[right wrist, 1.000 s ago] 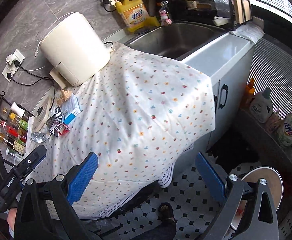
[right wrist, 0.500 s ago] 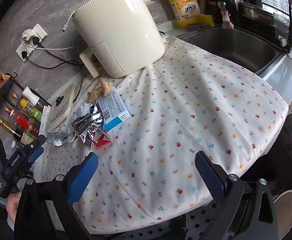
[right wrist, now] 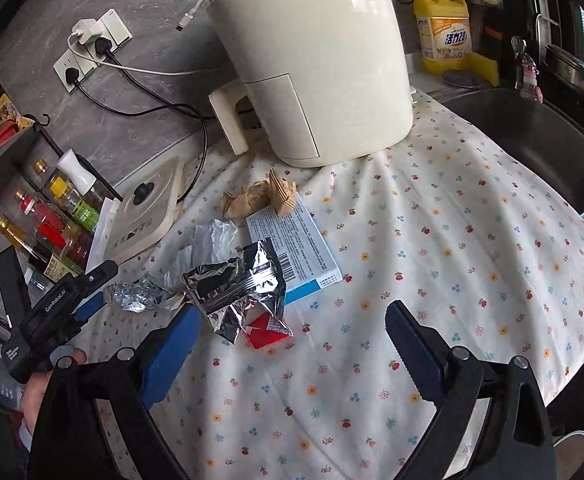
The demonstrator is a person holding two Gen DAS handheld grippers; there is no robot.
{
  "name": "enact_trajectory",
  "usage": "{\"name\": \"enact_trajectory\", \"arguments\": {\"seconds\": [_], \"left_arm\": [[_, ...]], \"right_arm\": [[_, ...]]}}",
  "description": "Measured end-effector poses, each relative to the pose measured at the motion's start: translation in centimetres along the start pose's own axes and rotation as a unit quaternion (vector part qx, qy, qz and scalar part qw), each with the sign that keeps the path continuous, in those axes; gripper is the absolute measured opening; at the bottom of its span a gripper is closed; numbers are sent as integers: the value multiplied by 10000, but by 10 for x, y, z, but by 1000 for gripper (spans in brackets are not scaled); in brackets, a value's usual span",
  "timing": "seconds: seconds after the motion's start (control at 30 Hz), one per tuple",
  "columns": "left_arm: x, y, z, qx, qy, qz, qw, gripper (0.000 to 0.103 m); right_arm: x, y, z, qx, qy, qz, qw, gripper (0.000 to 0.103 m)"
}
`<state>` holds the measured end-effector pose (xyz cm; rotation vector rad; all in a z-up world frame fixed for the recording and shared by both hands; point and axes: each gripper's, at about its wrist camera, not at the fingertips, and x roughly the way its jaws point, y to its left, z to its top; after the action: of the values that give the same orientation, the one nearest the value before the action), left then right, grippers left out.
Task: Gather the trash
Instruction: 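Grasp a foil wrapper with the left gripper while the right grasps another foil wrapper, then carry both foil wrappers over the bin and open both grippers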
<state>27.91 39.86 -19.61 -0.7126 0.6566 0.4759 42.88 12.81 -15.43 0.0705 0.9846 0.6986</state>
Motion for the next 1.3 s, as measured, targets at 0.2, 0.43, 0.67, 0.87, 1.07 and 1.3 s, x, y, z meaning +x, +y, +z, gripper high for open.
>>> {"name": "enact_trajectory", "arguments": {"seconds": [0.2, 0.43, 0.67, 0.87, 1.07, 1.3], "left_arm": [[13, 13, -6, -278, 226, -120, 9993, 86], [20, 28, -9, -716, 553, -497, 9947, 32], [-16, 21, -7, -455, 168, -567, 9972, 21], [-46, 15, -10, -346, -171, -594, 9975, 20], [-71, -7, -11, -55, -491, -750, 9960, 20], [-74, -53, -14, 377, -459, -1046, 9927, 20]], "right_arm": [[40, 19, 8, -287, 217, 39, 9993, 89], [75, 36, 8, -587, 538, 96, 9968, 65], [41, 54, 10, -845, 222, 738, 9934, 25], [6, 44, 9, -669, -167, 874, 9938, 24], [-38, 8, 10, -199, -546, 794, 9951, 24], [-87, -42, 1, 281, -916, 602, 9936, 24]]}}
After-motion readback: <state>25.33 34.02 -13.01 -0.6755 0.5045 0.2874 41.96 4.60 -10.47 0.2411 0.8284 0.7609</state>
